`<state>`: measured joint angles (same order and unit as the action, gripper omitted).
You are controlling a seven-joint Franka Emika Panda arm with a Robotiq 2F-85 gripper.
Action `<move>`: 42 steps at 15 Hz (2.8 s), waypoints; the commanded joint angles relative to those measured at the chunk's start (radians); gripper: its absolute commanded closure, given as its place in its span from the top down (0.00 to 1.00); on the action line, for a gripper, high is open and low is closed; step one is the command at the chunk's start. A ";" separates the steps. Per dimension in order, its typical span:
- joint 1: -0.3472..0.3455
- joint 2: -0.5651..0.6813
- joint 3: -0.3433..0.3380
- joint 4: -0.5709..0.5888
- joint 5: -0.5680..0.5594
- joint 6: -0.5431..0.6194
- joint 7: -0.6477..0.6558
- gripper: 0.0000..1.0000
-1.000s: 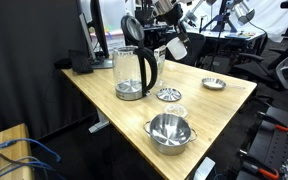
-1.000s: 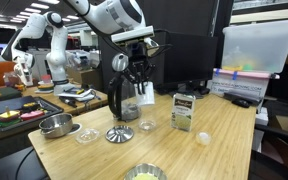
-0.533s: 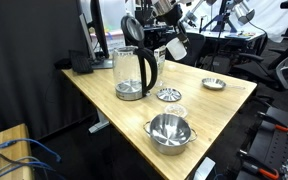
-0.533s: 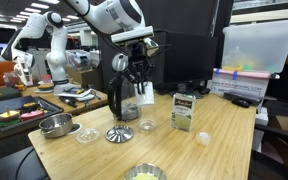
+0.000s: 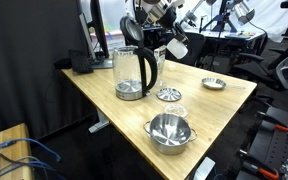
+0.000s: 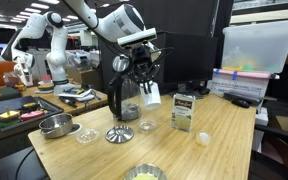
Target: Pour the contents from the white cup into the glass cup then put the white cup on the table
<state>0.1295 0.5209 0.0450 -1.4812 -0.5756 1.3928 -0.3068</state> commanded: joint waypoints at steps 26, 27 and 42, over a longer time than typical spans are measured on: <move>0.165 0.395 -0.012 0.461 -0.362 -0.319 -0.153 0.02; 0.168 0.401 -0.013 0.466 -0.382 -0.324 -0.161 0.02; 0.205 0.467 -0.019 0.482 -0.594 -0.345 -0.227 0.02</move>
<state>0.3125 0.9592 0.0442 -1.0276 -1.1272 1.0884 -0.4952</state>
